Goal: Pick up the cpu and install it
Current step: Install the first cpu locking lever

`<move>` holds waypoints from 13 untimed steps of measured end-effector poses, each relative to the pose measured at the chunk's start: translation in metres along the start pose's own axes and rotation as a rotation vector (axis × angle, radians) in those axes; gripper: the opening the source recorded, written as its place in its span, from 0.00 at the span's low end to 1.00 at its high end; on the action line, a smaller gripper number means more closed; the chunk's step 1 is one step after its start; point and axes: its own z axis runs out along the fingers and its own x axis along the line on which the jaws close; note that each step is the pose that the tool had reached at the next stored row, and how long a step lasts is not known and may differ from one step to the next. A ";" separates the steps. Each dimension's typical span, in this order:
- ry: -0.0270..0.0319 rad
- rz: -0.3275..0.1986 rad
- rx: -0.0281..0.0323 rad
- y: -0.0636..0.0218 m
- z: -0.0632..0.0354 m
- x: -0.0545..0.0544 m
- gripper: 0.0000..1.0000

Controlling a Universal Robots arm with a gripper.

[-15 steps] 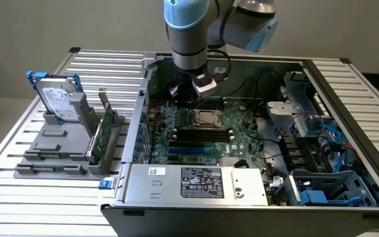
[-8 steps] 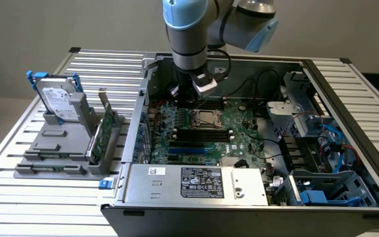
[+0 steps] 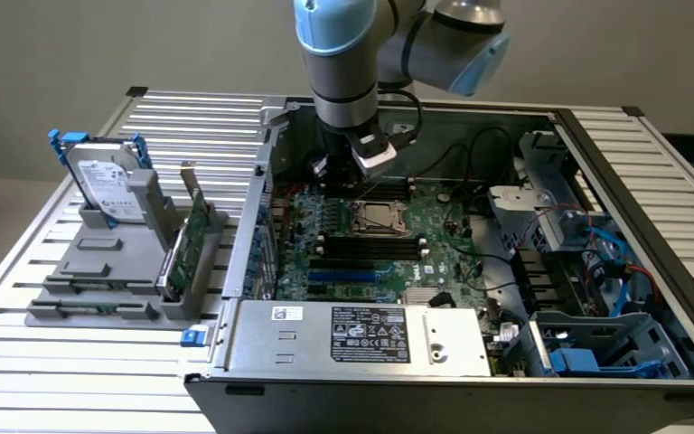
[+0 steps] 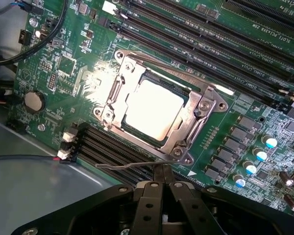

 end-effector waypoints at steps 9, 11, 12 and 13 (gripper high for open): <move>0.0170 -0.004 -0.0076 0.0006 0.0041 -0.001 0.11; 0.0214 -0.005 -0.0096 0.0008 0.0055 -0.001 0.11; 0.0232 -0.006 -0.0105 0.0009 0.0059 -0.001 0.11; 0.0235 -0.006 -0.0107 0.0009 0.0060 -0.001 0.11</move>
